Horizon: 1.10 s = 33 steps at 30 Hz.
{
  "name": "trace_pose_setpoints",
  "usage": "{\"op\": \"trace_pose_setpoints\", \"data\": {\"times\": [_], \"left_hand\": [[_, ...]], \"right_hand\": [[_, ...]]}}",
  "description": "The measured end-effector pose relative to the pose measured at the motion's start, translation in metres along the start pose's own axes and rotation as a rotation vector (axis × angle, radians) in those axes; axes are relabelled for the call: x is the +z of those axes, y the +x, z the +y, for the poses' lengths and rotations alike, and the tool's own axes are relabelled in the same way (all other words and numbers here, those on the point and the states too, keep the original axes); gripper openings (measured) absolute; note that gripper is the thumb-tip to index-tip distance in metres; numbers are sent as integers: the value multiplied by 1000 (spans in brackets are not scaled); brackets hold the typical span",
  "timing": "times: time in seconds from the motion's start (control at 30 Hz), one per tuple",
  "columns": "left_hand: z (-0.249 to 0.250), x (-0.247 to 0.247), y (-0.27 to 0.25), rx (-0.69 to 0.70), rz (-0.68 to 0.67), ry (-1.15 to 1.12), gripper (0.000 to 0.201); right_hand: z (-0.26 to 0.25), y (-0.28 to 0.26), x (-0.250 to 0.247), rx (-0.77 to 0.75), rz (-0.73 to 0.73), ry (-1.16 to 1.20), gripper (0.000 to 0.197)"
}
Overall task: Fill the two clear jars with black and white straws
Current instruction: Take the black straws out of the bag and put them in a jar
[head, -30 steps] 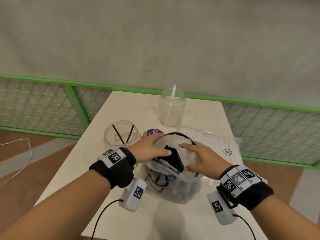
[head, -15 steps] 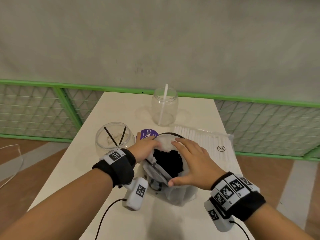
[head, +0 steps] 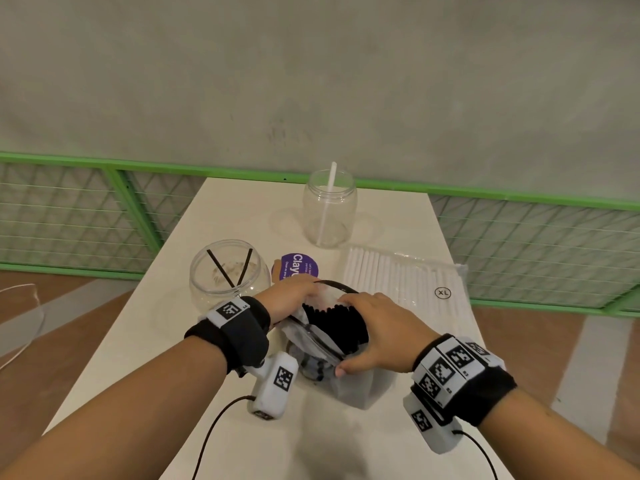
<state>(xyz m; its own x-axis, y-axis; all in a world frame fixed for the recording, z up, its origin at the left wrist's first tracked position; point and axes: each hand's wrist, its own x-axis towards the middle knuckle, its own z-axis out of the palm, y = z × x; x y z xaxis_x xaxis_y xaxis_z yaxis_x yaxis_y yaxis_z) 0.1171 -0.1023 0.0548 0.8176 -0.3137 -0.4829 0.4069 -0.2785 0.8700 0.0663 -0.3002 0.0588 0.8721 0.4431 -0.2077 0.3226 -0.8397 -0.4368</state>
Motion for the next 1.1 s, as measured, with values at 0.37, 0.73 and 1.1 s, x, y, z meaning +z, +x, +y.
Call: {"op": "trace_pose_setpoints", "data": {"times": [0.37,0.73,1.1], "left_hand": [[2,-2,5,16,86,17,42],[8,-29,-13,40,179,565,38],[4,-25,-35,507,233,734,54]], "right_hand": [[8,11,10,-7,82,256,54],[31,24,3,4,180,161,45],[29,18,1,-41,109,-27,57]]}}
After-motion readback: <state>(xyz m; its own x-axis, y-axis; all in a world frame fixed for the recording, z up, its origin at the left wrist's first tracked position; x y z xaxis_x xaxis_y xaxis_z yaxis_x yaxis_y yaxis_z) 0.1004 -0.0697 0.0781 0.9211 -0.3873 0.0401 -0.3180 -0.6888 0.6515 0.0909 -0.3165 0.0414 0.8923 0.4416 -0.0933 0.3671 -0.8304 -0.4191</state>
